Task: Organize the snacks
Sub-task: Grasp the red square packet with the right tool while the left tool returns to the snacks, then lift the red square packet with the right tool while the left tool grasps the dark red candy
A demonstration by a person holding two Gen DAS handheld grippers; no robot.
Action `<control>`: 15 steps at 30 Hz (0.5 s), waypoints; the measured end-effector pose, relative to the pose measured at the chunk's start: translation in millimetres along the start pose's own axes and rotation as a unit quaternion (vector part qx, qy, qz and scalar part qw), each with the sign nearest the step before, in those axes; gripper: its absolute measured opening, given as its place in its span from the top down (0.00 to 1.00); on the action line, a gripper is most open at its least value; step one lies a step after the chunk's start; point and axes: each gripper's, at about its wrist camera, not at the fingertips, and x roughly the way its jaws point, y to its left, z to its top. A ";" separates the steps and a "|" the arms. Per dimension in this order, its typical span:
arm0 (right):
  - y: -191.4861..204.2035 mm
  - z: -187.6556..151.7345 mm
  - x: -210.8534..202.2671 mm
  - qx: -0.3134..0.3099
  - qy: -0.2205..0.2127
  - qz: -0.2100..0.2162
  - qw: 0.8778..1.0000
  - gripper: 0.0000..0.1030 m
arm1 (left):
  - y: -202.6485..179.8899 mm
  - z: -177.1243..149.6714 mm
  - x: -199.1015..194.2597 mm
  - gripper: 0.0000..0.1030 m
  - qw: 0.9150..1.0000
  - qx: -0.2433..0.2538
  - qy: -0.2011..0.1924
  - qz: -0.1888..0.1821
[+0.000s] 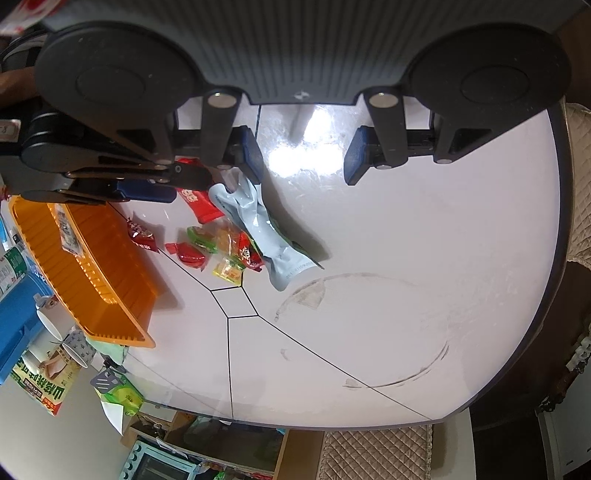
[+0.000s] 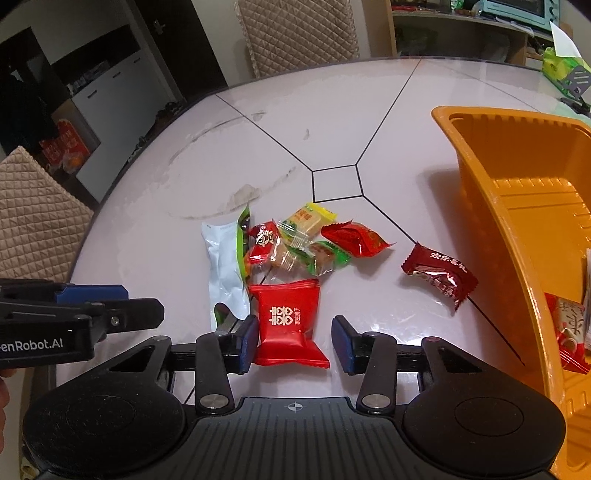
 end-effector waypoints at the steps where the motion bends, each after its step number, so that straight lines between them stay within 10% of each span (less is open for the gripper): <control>1: 1.1 0.5 1.4 -0.003 0.001 -0.002 1.000 0.57 | 1.0 0.7 1.2 0.58 1.000 0.000 0.000 0.000; 15: 1.4 -5.3 -5.0 -0.029 -0.014 -0.003 0.999 0.74 | -6.8 2.6 4.2 0.58 1.000 0.016 -0.011 -0.001</control>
